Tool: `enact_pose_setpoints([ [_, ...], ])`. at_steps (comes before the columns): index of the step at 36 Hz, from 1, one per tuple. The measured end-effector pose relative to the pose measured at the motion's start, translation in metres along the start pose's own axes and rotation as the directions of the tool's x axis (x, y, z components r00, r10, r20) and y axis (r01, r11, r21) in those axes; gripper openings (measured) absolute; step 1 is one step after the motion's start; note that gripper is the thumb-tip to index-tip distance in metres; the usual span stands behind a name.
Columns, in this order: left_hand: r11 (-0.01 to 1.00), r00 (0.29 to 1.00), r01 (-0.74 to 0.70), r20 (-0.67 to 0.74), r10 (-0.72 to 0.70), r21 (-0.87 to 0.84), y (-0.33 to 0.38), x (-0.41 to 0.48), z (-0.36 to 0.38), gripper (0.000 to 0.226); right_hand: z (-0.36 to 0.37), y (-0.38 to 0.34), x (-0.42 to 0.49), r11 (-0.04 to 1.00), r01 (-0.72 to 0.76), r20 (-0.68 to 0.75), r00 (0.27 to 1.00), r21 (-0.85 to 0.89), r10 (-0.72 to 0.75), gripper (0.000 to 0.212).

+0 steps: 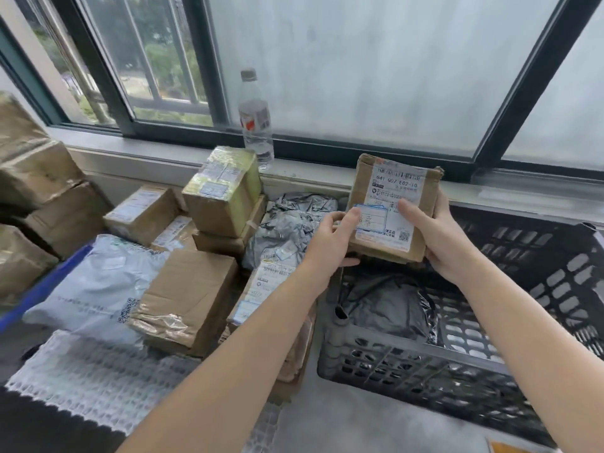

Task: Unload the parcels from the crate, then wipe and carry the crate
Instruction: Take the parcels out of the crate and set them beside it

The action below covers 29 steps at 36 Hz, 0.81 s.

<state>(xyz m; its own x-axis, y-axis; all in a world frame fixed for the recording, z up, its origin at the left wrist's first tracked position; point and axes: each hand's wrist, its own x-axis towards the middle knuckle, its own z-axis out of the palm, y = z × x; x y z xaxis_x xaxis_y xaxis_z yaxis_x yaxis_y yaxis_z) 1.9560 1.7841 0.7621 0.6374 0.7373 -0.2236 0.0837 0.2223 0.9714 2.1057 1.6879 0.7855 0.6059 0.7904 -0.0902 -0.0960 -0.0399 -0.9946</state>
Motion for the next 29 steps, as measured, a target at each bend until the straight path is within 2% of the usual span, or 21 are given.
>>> enact_pose_setpoints([
  [5, 0.991, 0.998, -0.053, -0.007, 0.055, 0.122, 0.005, -0.005, -0.024, 0.055, 0.025, -0.009, 0.001, 0.996, 0.076, 0.002, 0.997, -0.035, -0.076, 0.072],
  [13, 0.982, 0.994, -0.106, 0.029, 0.103, 0.155, 0.018, -0.007, -0.085, 0.054, 0.090, -0.021, -0.009, 0.991, 0.132, -0.014, 0.991, -0.033, -0.133, 0.072],
  [18, 0.957, 0.976, -0.204, 0.120, 0.182, 0.207, 0.030, -0.018, -0.142, 0.055, 0.147, -0.025, -0.014, 0.985, 0.169, -0.027, 0.985, -0.016, -0.169, 0.065],
  [23, 0.898, 0.947, -0.305, 0.197, 0.253, 0.317, 0.031, -0.030, -0.194, 0.059, 0.197, -0.025, -0.019, 0.986, 0.154, -0.049, 0.986, -0.061, -0.157, 0.079],
  [29, 0.864, 0.936, -0.338, 0.226, 0.268, 0.374, 0.024, -0.038, -0.247, 0.080, 0.246, -0.019, -0.028, 0.986, 0.154, -0.041, 0.987, -0.067, -0.157, 0.061],
])
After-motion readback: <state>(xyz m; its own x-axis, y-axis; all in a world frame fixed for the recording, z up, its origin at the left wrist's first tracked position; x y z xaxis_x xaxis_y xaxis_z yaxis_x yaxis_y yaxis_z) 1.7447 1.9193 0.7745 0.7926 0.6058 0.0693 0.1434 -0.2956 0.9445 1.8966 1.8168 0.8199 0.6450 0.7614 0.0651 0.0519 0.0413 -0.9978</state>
